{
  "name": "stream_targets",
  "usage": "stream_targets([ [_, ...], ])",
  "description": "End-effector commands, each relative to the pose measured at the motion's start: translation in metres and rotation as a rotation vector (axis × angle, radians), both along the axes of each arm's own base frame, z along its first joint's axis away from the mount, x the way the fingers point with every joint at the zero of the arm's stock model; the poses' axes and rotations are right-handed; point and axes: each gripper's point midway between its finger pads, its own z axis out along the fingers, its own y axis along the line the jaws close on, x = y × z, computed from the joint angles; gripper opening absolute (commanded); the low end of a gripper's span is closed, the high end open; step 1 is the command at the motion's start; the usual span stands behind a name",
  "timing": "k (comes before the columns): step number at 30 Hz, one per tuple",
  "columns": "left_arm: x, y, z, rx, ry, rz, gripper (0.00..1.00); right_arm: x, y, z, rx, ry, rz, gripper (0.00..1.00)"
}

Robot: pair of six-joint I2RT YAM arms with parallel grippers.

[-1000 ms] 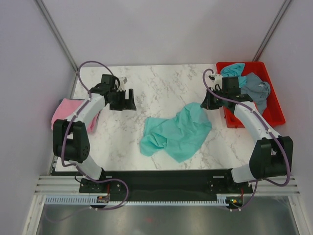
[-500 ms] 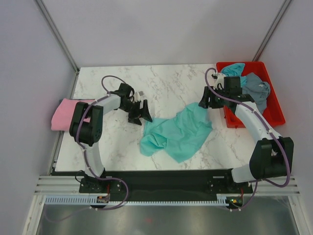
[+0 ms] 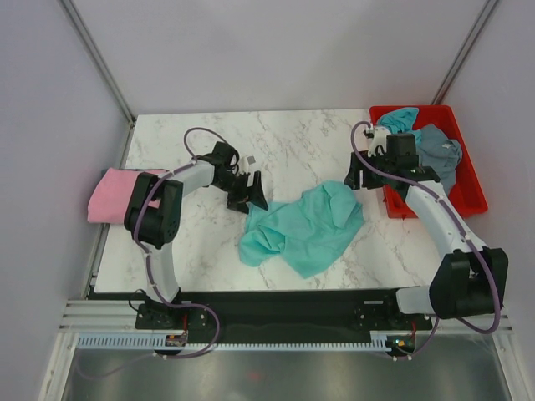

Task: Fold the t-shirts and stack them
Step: Flatten the tshirt out

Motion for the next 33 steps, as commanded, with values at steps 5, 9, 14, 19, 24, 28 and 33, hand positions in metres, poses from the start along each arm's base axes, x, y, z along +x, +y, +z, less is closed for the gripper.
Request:
stream_targets([
  [5,0.022,-0.002,0.019,0.028,-0.084,0.037,0.02,-0.044,0.018,-0.004,-0.103,-0.046,0.412,0.68],
  [9,0.037,0.009,0.032,0.087,-0.169,0.034,0.02,-0.074,0.044,-0.035,-0.077,0.089,0.62,0.63],
  [14,0.032,0.014,0.037,0.107,-0.199,0.027,0.02,-0.08,0.061,-0.055,-0.076,0.138,0.718,0.62],
  [19,0.03,0.014,0.046,0.1,-0.219,0.027,0.02,-0.084,0.073,-0.073,-0.144,0.131,0.823,0.57],
  [24,0.033,0.014,0.06,0.088,-0.254,0.032,0.02,-0.085,0.08,-0.092,-0.177,0.143,0.873,0.56],
  [28,0.034,0.013,0.07,0.079,-0.278,0.033,0.02,-0.086,0.082,-0.108,-0.238,0.154,0.908,0.52],
  [33,0.039,0.035,0.057,0.221,-0.343,0.02,0.97,-0.083,0.071,-0.128,-0.332,0.147,0.89,0.51],
])
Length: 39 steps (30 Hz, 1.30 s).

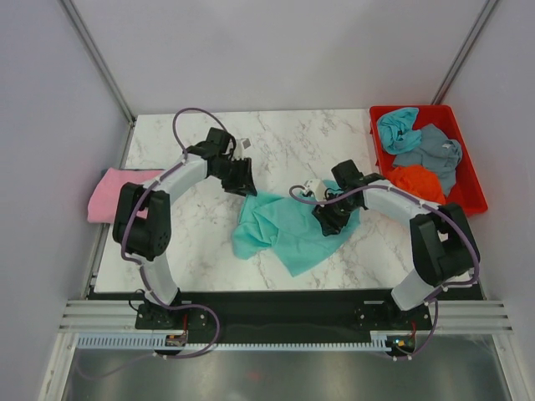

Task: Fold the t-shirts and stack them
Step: Flatten the tshirt out

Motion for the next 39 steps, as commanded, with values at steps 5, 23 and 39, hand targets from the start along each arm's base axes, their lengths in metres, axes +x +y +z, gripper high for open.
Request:
stream_targets([
  [5,0.011,0.02,0.01,0.125,-0.131,-0.015,0.99,0.012,-0.005,-0.016,-0.06,-0.06,0.033,0.5],
  [23,0.015,0.025,0.012,0.153,-0.147,0.006,0.98,0.012,0.004,-0.02,-0.043,-0.055,0.039,0.33],
  [39,0.014,0.025,0.016,0.155,-0.164,0.005,0.98,0.013,0.001,-0.031,-0.11,-0.046,0.034,0.01],
])
